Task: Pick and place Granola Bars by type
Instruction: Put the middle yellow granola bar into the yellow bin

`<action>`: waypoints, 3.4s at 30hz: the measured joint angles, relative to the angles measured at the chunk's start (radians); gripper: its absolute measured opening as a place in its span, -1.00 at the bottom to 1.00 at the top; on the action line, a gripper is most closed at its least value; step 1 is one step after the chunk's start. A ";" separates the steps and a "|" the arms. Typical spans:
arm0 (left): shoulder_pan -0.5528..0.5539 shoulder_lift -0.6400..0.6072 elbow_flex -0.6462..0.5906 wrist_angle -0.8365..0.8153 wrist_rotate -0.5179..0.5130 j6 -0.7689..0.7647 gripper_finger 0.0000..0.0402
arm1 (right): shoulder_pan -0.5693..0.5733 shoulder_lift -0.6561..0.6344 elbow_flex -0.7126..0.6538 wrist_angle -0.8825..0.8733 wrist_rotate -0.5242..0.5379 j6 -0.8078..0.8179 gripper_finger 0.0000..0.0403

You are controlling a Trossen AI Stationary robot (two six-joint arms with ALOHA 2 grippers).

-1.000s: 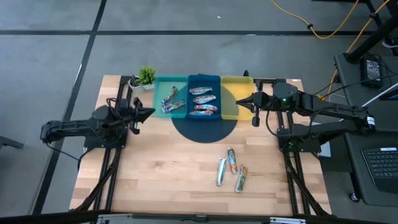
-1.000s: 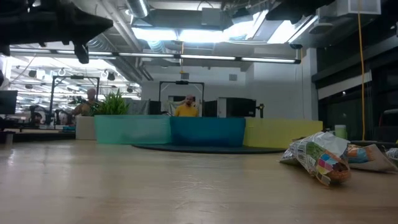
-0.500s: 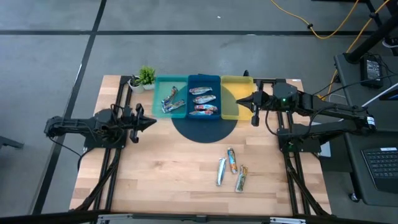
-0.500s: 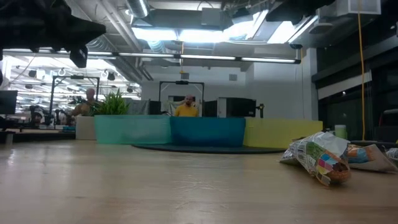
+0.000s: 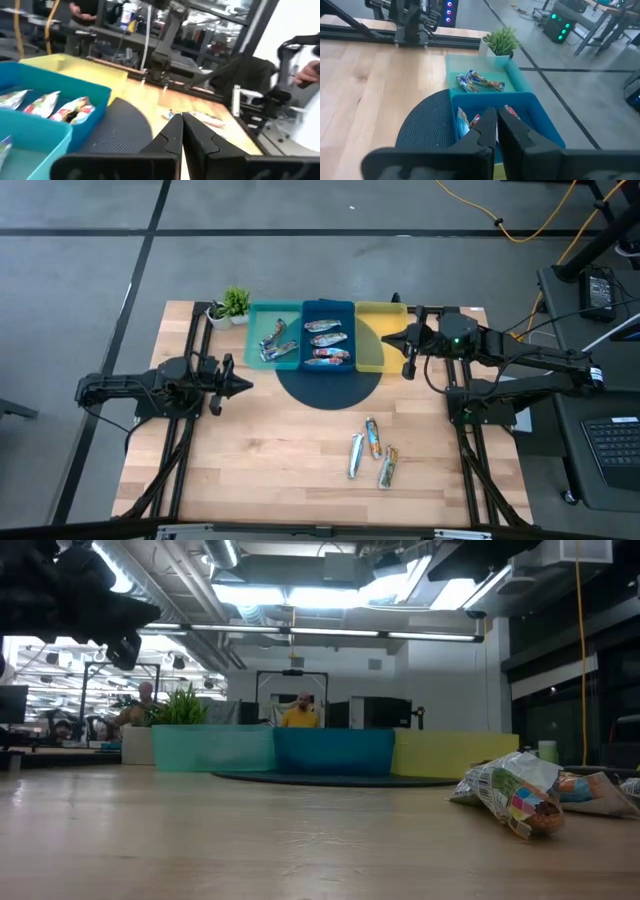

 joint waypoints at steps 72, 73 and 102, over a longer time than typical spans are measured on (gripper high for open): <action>0.000 0.024 0.000 0.001 0.009 0.202 -0.98 | 0.398 0.564 0.105 -0.488 0.001 1.358 0.06; 0.000 0.024 0.000 0.001 0.009 0.202 -0.98 | 0.405 0.564 0.091 -0.482 0.001 1.358 0.06; 0.000 0.024 0.000 0.001 0.009 0.202 -0.96 | 0.463 0.746 -0.048 -0.169 -0.045 1.406 0.36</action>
